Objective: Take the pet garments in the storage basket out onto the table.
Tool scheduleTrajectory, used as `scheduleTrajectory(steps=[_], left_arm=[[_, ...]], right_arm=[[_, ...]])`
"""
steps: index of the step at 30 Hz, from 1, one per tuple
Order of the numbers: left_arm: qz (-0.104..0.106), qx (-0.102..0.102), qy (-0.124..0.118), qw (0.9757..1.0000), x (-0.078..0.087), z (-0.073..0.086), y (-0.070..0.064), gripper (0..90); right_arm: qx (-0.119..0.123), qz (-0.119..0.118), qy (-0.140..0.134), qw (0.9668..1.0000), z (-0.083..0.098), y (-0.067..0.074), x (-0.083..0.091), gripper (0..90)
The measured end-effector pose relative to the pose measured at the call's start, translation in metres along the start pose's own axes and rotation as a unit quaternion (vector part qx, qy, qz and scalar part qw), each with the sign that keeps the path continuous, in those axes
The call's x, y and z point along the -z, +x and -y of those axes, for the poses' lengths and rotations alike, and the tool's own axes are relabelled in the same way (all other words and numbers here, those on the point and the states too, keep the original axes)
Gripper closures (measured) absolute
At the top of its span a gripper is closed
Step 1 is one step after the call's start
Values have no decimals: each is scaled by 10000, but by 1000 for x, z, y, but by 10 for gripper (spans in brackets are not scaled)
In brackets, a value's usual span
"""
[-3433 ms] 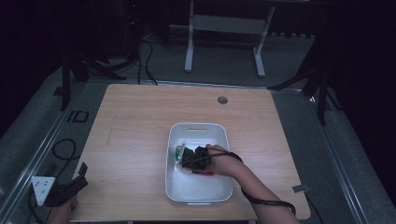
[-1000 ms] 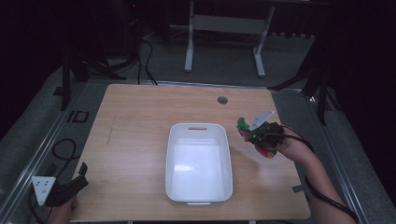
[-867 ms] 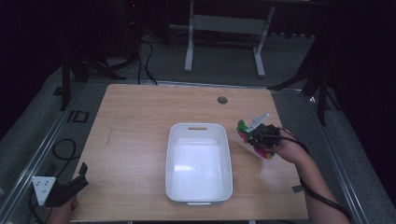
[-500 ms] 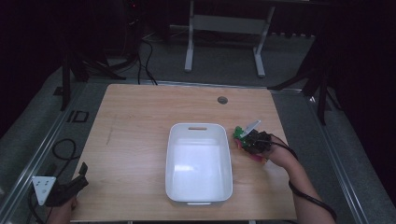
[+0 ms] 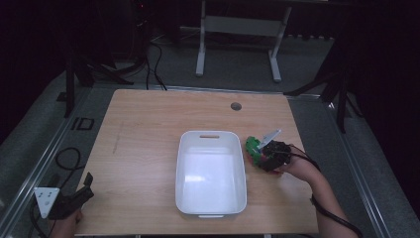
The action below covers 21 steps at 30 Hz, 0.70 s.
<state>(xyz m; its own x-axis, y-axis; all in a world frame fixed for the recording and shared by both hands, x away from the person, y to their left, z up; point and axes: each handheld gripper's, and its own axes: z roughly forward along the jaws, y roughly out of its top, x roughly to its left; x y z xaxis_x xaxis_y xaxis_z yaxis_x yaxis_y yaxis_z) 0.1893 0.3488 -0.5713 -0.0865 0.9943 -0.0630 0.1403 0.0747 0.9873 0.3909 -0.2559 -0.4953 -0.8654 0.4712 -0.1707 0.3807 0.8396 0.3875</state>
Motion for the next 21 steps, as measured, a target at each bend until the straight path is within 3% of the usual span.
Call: scheduleTrajectory(steps=[4,8,11,16,18,21], left_arm=[[-2,-2,-12,10000,0,0,0,14],[-5,-1,-9,10000,0,0,0,14],[-4,-1,-10,10000,0,0,0,13],[-7,-22,-8,10000,0,0,0,13],[-11,-21,-2,10000,0,0,0,14],[-11,-26,-1,10000,0,0,-1,14]], right_arm=[[-167,34,-404,9990,10,1,20,317],[-457,70,-772,9959,26,3,34,238],[-722,-15,-1108,9912,43,3,41,138],[-1131,-36,-1597,9807,76,3,47,125],[-1256,49,-1693,9775,89,5,47,118],[-1528,275,-1899,9695,106,7,47,112]])
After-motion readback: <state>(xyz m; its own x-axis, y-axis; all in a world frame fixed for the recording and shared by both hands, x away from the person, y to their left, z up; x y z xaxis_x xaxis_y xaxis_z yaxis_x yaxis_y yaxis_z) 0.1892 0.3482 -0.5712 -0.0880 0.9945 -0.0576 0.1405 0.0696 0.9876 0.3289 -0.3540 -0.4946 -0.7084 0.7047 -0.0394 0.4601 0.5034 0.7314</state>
